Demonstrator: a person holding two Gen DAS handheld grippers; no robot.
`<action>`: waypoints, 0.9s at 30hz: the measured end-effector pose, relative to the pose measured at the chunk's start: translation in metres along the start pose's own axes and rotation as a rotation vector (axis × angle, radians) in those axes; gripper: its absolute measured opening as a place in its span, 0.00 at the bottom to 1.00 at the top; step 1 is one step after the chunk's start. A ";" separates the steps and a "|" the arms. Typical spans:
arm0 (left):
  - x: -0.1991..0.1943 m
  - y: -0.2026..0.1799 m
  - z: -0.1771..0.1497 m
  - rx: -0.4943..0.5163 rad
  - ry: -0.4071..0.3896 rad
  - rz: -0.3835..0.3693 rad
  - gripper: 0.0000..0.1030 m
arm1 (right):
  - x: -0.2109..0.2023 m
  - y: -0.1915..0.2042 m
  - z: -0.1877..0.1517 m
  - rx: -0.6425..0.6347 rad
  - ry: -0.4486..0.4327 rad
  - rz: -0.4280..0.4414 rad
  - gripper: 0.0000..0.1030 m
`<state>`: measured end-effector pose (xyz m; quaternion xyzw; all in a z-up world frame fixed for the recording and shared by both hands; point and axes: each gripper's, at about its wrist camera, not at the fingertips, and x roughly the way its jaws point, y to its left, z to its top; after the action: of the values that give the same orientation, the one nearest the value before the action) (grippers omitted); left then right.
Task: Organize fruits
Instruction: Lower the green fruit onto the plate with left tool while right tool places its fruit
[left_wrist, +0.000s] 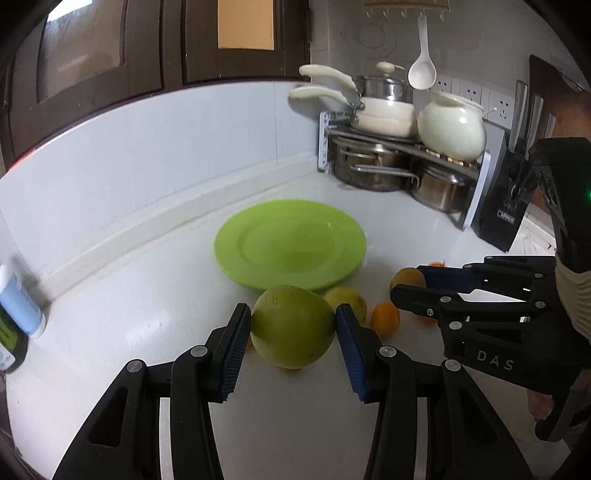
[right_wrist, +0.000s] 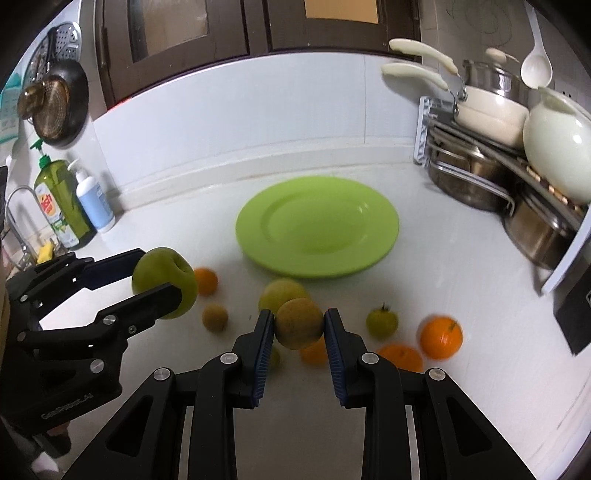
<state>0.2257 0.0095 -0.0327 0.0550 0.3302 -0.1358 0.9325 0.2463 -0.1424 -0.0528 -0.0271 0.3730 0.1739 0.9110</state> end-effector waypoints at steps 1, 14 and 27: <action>0.002 0.001 0.005 0.000 -0.008 -0.001 0.46 | 0.001 -0.001 0.005 0.001 -0.006 0.001 0.28; 0.047 0.012 0.050 0.011 -0.005 0.041 0.46 | 0.033 -0.020 0.063 -0.061 0.004 0.009 0.28; 0.121 0.029 0.069 0.035 0.114 0.035 0.46 | 0.097 -0.040 0.092 -0.100 0.116 0.027 0.28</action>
<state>0.3659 -0.0028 -0.0551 0.0847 0.3793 -0.1220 0.9133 0.3852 -0.1348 -0.0567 -0.0775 0.4165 0.2028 0.8828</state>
